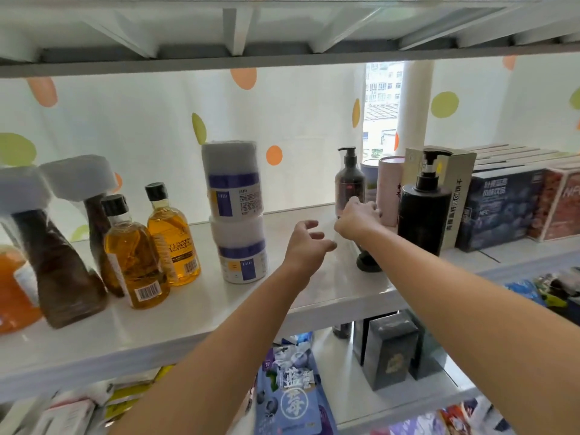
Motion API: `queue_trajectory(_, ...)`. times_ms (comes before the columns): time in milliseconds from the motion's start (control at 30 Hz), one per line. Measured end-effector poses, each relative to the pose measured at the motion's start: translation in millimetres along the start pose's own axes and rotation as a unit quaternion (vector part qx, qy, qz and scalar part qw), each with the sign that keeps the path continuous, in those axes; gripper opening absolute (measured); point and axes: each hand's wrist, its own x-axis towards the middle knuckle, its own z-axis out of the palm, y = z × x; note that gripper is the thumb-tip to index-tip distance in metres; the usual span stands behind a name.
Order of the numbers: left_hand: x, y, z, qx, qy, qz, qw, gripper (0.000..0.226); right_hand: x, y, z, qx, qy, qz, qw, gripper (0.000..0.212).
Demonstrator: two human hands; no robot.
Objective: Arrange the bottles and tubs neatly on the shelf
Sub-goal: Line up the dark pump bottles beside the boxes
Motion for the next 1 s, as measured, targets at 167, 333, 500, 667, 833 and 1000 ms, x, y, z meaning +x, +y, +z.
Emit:
queue_trajectory(167,5.0,-8.3,1.8,0.002,-0.021,0.002,1.000,0.058,9.1,3.1,9.6,-0.043,-0.051,0.064,0.996,0.070)
queue_trajectory(333,7.5,-13.2,6.0,-0.039,-0.062,-0.012,0.997,0.062,0.7,4.0,4.7,0.092,-0.001,0.012,0.996,0.052)
queue_trajectory(500,13.5,-6.8,11.8,-0.095,-0.075,0.026,0.992,0.042,-15.0,-5.0,-1.2,0.345,0.076,-0.103,0.930,0.088)
queue_trajectory(667,15.2,-11.6,17.0,-0.047,-0.053,0.092,0.993,0.036,-26.0,7.8,-3.7,0.393,0.059,-0.139,0.907,0.099)
queue_trajectory(833,12.5,-23.4,20.5,-0.020,-0.054,0.138,0.989,0.037,-40.1,27.5,0.1,0.434,0.013,-0.140,0.890,0.096)
queue_trajectory(1000,6.8,-28.0,24.7,-0.005,-0.041,0.148,0.988,0.042,-45.3,37.6,16.3,0.475,-0.002,-0.122,0.871,0.088)
